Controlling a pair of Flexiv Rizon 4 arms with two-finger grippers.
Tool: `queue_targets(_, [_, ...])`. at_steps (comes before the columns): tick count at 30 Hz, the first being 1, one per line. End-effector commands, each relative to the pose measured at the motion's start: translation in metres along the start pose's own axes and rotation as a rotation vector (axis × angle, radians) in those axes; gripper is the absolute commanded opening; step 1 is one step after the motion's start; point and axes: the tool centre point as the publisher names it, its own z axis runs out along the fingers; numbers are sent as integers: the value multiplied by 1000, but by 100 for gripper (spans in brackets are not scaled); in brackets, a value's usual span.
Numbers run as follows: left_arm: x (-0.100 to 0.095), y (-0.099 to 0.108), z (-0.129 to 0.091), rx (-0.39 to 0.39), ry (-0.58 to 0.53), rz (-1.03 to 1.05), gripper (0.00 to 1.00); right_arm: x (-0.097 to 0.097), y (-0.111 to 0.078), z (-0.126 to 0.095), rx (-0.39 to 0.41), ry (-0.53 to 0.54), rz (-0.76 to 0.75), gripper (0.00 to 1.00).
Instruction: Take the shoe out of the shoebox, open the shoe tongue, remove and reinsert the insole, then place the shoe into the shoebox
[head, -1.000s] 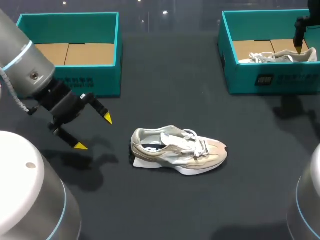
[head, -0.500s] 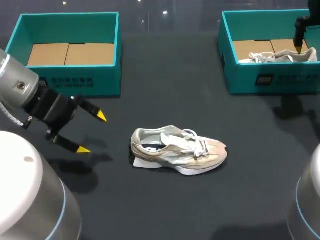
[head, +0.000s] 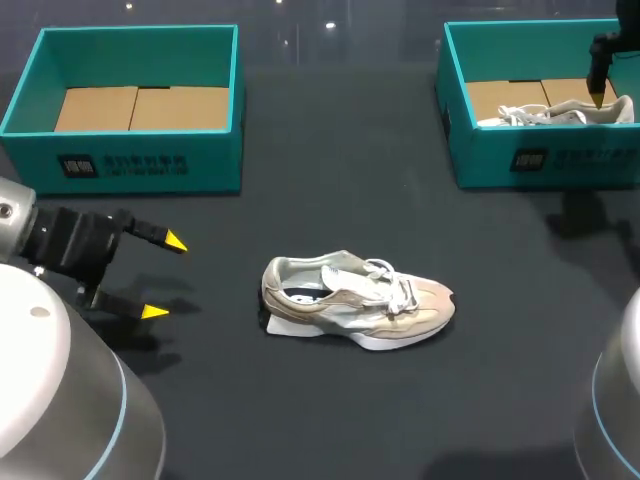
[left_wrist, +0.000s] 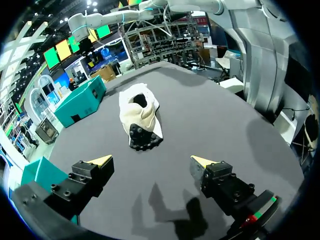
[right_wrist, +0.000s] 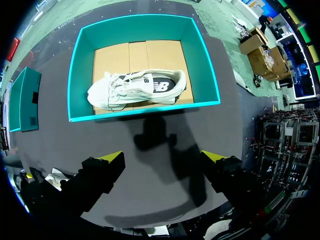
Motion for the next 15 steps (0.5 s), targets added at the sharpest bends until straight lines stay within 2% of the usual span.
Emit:
queue_targets(1, [-1, -7, 0, -31, 4, -2, 100, 0, -1, 0, -1, 0, 1, 100])
queue_targets(4, [-2, -3, 3, -22, 12, -19, 100, 0, -1, 0, -1, 0, 1, 100])
queue_targets(6, [-4, 6, 5, 68, 36, -96, 100, 0, -1, 0, -1, 0, 1, 100])
queue_targets(8, [-6, 15, 9, 113, 43, -153, 100, 0, -1, 0, -1, 0, 1, 100])
queue_targets(12, [-6, 23, 17, 126, 72, -206, 100, 0, -1, 0, -1, 0, 1, 100])
queue_targets(15, [-6, 22, 19, 168, 88, -240, 100, 0, -1, 0, -1, 0, 1, 100])
